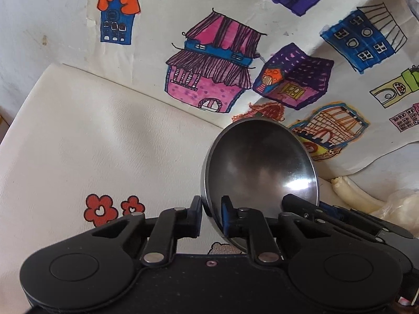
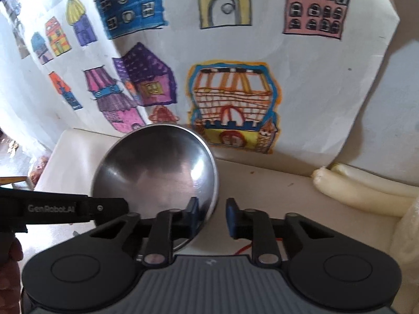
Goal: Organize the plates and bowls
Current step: 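Close the left tool on the steel bowl rim while the right tool grips it too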
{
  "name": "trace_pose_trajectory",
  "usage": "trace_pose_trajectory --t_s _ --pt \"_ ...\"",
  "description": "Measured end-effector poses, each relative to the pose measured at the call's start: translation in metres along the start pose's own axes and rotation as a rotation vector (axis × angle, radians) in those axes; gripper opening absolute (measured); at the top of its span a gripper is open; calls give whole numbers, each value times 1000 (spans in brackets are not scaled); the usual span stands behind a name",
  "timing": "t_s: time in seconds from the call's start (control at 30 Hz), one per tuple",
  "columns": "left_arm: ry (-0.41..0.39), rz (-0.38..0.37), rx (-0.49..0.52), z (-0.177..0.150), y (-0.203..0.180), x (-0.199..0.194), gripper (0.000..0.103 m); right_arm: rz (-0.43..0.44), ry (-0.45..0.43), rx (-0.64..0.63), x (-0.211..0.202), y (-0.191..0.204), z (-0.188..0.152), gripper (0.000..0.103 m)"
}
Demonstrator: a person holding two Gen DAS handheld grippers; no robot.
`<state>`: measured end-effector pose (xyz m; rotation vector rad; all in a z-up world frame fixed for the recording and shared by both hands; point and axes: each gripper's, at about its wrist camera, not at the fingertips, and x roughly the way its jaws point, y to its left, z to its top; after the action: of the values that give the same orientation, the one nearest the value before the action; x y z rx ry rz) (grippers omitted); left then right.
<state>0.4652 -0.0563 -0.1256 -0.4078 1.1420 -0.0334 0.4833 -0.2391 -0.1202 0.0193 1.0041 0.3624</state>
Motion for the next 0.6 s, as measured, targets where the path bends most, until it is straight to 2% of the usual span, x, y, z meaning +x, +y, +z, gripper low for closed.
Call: trace_pose_trajectory --t_s 0.13,0.3,0.6 --pt "-21 6 -6 -6 -1 -13 15 16 6 -19 -1 3 1 17" --pt "-84 4 -32 -21 -4 -44 14 57 -19 -84 -23 7 0 17" --pt "-150 3 -120 -81 -22 -97 14 140 -41 -192 -84 6 -19 17"
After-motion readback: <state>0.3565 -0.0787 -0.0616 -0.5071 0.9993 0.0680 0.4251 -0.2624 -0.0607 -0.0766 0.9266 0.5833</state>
